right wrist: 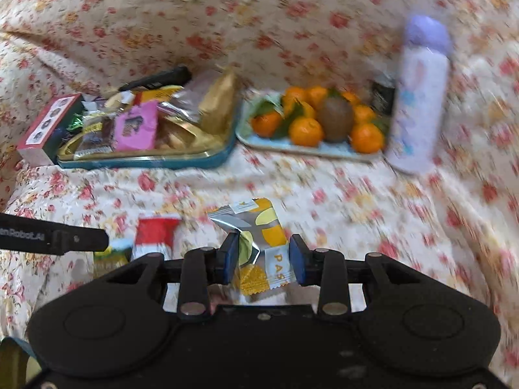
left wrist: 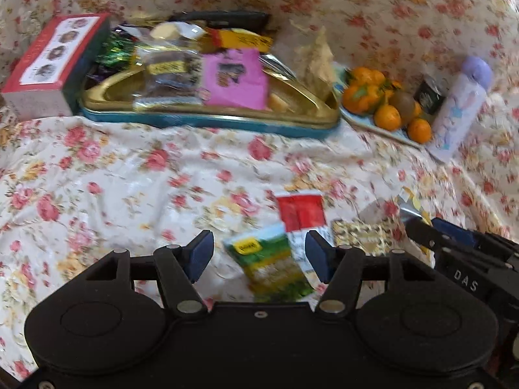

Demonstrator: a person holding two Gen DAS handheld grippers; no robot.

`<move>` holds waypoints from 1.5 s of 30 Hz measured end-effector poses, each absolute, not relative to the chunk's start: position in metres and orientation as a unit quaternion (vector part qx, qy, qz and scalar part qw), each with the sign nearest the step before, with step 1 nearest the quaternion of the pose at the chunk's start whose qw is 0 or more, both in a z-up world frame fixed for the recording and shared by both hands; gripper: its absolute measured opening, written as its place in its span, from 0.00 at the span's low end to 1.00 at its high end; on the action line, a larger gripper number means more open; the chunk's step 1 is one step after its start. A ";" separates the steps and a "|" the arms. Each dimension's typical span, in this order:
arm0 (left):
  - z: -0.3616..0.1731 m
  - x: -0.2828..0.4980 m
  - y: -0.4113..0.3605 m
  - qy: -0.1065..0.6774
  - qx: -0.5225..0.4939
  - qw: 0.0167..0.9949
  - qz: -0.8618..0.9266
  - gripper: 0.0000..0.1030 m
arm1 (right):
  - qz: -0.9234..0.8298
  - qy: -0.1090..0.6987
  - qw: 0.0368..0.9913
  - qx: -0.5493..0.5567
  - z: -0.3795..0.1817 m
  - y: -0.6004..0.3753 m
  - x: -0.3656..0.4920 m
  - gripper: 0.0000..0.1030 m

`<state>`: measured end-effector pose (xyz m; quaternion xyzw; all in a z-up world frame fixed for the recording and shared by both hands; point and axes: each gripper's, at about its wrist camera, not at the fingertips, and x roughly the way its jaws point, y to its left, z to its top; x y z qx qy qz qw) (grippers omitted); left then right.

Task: Organize snacks
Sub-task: 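Grasp the green garlic-pea bag with the left gripper while the right grasps the yellow-white packet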

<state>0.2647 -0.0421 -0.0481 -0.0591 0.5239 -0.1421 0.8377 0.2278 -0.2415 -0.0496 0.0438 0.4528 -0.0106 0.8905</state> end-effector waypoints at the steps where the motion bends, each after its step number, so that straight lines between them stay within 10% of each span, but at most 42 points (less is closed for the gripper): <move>1: -0.051 0.264 -0.046 0.527 -0.054 0.836 -0.142 0.62 | -0.019 0.457 0.888 0.048 -0.051 -0.244 0.223 0.35; 32: -0.076 0.268 -0.061 0.532 -0.018 0.840 -0.108 0.51 | -0.037 0.479 0.874 0.071 -0.084 -0.250 0.200 0.51; 35: -0.072 0.262 -0.056 0.533 -0.026 0.839 -0.107 0.51 | -0.036 0.474 0.878 0.056 -0.083 -0.246 0.199 0.34; 45: -0.021 0.212 -0.033 0.497 -0.024 0.861 -0.105 0.51 | -0.029 0.440 0.892 0.103 -0.037 -0.247 0.164 0.33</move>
